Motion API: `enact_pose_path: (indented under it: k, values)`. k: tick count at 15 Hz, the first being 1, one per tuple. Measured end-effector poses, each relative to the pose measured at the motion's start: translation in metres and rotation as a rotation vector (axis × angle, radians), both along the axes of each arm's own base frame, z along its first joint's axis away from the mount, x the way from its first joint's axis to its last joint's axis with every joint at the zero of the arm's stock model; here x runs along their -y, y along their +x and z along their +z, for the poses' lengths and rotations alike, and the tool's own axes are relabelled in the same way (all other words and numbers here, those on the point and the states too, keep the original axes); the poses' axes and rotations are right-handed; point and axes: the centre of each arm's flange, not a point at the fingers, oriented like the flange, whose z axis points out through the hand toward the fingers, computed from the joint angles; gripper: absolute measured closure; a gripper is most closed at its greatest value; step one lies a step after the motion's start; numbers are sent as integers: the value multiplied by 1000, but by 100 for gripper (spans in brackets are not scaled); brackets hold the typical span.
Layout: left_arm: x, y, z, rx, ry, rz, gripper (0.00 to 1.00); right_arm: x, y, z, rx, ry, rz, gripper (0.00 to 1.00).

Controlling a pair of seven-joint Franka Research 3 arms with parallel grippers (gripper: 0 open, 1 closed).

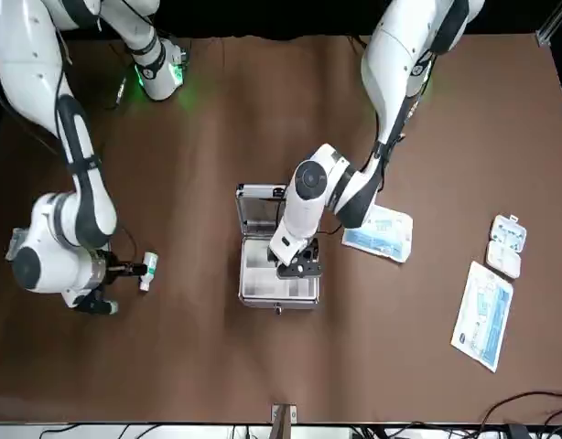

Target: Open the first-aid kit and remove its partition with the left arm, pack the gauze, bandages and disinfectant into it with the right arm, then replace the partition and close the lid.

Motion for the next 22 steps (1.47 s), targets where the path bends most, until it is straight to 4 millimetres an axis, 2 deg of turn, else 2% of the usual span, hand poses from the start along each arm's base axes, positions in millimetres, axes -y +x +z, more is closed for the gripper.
enact_pose_path:
  k: [1,3,8,13,14,16,17,18,21,22]
  values:
    - [0,0,-2,-1,1,0,3,0,0,-14,-8,0,-2,2]
    - [0,0,-7,-5,3,-1,10,0,-3,-33,-34,2,-3,2]
    - [0,0,-11,-6,3,-1,11,-6,-5,-45,-53,0,-15,3]
    - [0,0,-13,-8,5,-2,15,-9,-6,-60,-61,-9,-45,10]
    - [0,0,-13,-8,5,-1,17,-10,-6,-62,-63,-10,-44,11]
    - [0,0,-14,-8,5,-2,30,-11,-6,-65,-66,-10,-44,11]
    - [0,0,-14,-8,5,-2,30,-11,-7,-65,-67,-11,-45,11]
    - [0,0,-14,-9,5,-2,35,-10,-7,-66,-67,-12,-46,11]
    - [1,0,-13,-7,3,-3,39,-10,-7,-66,-67,-12,-46,11]
    - [1,0,-13,-5,2,-4,43,-10,-7,-66,-67,-12,-46,11]
